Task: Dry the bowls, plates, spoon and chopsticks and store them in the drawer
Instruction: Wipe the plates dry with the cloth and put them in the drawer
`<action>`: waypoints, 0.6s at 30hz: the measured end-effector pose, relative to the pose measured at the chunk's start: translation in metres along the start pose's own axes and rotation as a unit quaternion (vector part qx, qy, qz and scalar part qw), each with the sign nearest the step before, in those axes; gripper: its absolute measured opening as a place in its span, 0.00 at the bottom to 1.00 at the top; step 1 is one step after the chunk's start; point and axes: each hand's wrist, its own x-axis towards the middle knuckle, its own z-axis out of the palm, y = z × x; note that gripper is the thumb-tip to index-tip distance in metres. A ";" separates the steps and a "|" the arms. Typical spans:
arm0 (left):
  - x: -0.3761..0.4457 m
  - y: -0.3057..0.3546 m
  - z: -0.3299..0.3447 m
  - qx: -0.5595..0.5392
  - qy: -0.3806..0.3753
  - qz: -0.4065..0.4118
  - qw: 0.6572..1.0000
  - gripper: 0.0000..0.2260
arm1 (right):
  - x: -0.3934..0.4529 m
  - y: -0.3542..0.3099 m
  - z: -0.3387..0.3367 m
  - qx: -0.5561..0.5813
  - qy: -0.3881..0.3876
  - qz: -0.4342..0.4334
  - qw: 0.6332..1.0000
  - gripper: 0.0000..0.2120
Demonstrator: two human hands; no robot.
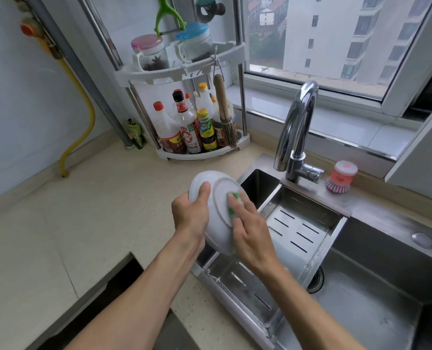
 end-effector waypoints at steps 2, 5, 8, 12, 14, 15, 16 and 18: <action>0.001 -0.001 -0.004 0.018 -0.026 0.022 0.999 0.14 | -0.011 0.003 -0.003 0.002 0.034 -0.001 0.999 0.28; 0.000 0.000 -0.013 0.021 -0.083 0.044 0.995 0.12 | 0.004 0.016 -0.011 0.129 0.133 0.154 0.971 0.24; -0.006 0.003 -0.019 0.011 -0.129 0.046 0.991 0.12 | 0.019 0.015 -0.029 0.217 0.129 0.221 0.942 0.22; -0.006 0.003 -0.007 -0.018 -0.026 0.025 0.999 0.14 | 0.027 0.008 -0.024 0.216 0.113 0.232 0.942 0.21; -0.002 0.004 0.003 -0.040 0.033 0.001 0.999 0.14 | 0.016 0.010 -0.009 0.216 0.090 0.259 0.937 0.22; 0.002 0.004 0.006 -0.052 0.051 -0.003 0.997 0.14 | 0.012 0.015 0.002 0.213 0.088 0.270 0.935 0.24; 0.004 0.004 0.008 -0.056 0.063 -0.002 0.996 0.14 | 0.008 0.021 0.011 0.211 0.090 0.278 0.933 0.25; 0.006 0.002 0.009 -0.031 0.063 0.007 0.998 0.14 | 0.001 0.019 0.022 0.219 0.101 0.303 0.922 0.22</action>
